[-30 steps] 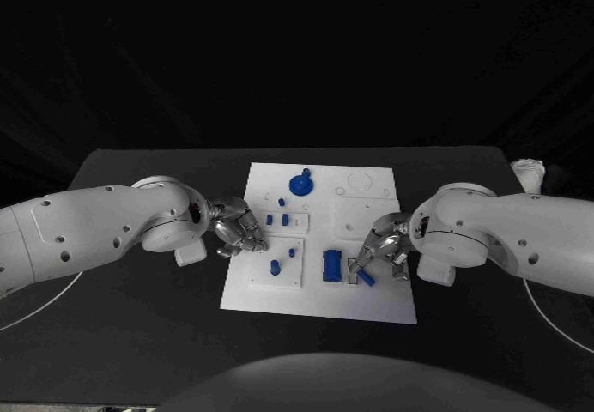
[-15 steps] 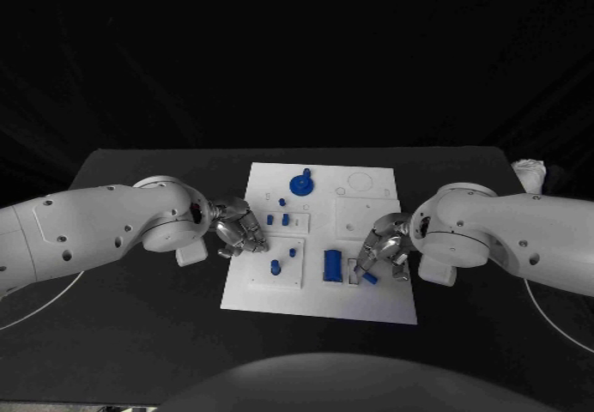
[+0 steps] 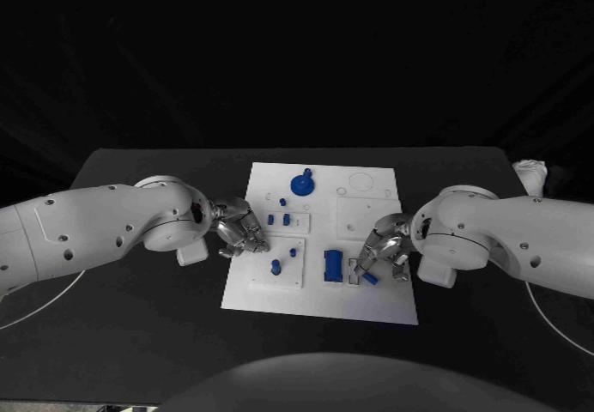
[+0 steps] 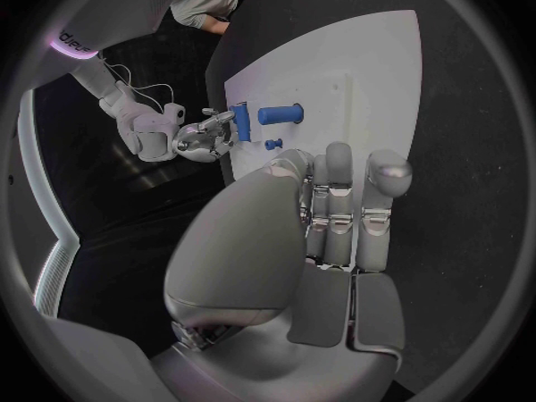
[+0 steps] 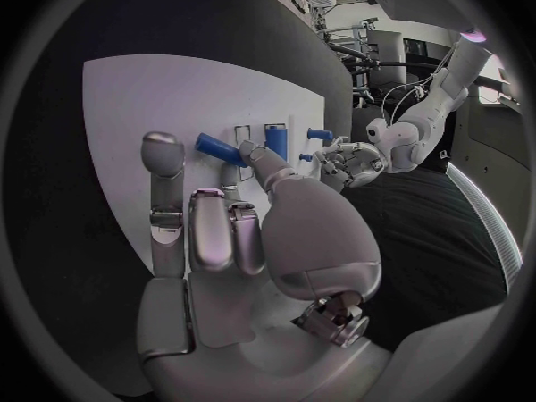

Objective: Assemble the parts on the task board

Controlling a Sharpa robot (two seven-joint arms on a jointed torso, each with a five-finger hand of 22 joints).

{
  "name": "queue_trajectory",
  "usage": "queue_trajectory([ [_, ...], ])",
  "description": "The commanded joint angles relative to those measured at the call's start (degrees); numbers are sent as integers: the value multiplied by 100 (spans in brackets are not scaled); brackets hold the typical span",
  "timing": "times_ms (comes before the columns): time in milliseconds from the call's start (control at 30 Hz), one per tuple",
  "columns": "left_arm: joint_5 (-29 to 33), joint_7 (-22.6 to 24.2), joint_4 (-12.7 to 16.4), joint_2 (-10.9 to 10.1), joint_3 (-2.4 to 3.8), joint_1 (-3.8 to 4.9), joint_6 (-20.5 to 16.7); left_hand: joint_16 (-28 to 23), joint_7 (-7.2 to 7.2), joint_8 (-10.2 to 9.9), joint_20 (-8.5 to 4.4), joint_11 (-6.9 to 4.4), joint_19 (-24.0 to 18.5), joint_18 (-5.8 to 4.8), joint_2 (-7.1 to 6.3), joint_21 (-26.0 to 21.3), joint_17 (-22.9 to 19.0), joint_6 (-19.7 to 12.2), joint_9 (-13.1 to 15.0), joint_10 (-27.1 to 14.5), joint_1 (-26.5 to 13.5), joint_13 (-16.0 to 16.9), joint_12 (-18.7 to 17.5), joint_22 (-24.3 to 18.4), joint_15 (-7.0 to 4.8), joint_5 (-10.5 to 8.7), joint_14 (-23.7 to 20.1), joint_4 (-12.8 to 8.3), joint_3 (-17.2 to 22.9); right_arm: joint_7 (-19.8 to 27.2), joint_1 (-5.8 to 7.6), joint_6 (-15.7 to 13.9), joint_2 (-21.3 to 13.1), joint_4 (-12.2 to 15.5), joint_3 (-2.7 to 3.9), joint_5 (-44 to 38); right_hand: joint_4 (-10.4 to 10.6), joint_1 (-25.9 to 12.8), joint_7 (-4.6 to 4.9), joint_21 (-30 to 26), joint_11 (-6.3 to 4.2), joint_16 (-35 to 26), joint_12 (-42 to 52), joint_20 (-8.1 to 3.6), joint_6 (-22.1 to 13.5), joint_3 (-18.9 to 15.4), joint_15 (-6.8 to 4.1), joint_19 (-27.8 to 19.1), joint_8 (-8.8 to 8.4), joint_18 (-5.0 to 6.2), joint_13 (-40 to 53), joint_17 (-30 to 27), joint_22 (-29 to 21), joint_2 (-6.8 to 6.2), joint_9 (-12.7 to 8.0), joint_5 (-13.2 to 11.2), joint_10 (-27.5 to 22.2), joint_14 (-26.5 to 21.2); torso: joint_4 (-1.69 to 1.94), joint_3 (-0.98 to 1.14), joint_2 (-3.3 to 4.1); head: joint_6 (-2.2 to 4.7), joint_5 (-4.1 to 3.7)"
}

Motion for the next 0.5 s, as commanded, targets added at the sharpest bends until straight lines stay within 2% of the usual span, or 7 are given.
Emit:
queue_trajectory([
  [33, -21, -91, 6, 7, -17, -21, 135, -36, 7, -35, 8, 10, -43, 72, 43, -25, -9, -1, -5, -17, -2, -9, -33, 575, 0, 29, -57, -1, 49, 60, -14, -165, -7, 3, -7, 119, 107, -158, -21, 23, -55, 0, 22, -3, 68, 2, -40, 181, 46, 39, 1509, 19, 287, 46, -49, -37, 590, 176, -2, 1, 0, 0, -1],
  [267, -21, -84, 7, 5, -17, -21, 132, -36, 7, -35, 8, 10, -43, 72, 43, -25, -9, -1, -5, -17, -2, -9, -33, 575, 0, 29, -57, -1, 49, 84, -13, -295, -36, 15, -7, 259, 372, -479, -52, 41, -84, 20, 22, -24, 125, 31, -63, 190, 43, 35, 1509, 49, 301, 137, -172, 147, 590, 184, 0, 0, 0, 0, 11],
  [500, -21, -84, 11, -4, -17, -21, 135, -36, 7, -35, 8, 10, -44, 72, 43, -26, -9, -1, -5, -17, -2, -10, -33, 575, 0, 29, -58, -1, 49, 82, -10, -340, -66, 46, -7, 299, 431, -558, -63, 47, -94, 24, 22, -33, 160, 100, -72, 195, 45, 34, 1509, 51, 308, 148, -233, 298, 590, 186, -3, -1, -3, 0, 23],
])
